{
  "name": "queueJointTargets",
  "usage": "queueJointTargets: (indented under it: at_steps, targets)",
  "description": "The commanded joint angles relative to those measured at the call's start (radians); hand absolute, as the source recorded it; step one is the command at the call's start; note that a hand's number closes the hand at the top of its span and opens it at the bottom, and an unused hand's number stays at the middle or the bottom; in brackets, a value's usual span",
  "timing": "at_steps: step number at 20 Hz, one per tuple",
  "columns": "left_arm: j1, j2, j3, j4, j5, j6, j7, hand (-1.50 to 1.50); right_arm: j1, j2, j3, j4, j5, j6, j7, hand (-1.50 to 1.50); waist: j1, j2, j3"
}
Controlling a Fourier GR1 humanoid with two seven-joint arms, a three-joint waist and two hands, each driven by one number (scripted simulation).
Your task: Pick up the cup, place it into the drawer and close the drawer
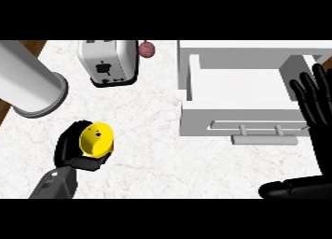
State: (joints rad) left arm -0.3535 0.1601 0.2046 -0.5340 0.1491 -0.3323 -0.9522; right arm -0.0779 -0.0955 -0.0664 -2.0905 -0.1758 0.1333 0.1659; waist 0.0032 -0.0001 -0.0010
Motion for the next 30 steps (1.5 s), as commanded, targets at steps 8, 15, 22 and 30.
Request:
queueJointTargets:
  at_steps: [8,15,22,30]
  targets:
    - [0.116,-0.081,-0.055,-0.416,0.058,0.058,0.080,1.50,-0.048,-0.005,0.000,-0.027,0.024,-0.039,0.066,-1.50,0.008,-0.005,0.002]
    - [0.026,-0.146,-0.135,-0.727,0.100,0.169,0.419,1.50,-0.006,0.012,0.032,0.025,0.046,-0.011,0.009,-1.50,0.006,-0.004,0.002]
    - [0.006,-0.138,-0.160,-0.940,0.155,0.234,0.628,1.50,-0.027,0.026,0.035,0.023,0.068,-0.039,0.017,-1.50,0.000,-0.001,0.001]
    - [-0.238,-0.149,-0.203,-0.904,0.095,0.385,0.775,1.50,0.001,-0.016,-0.054,0.069,-0.023,0.040,-0.061,-1.50,-0.007,0.000,0.001]
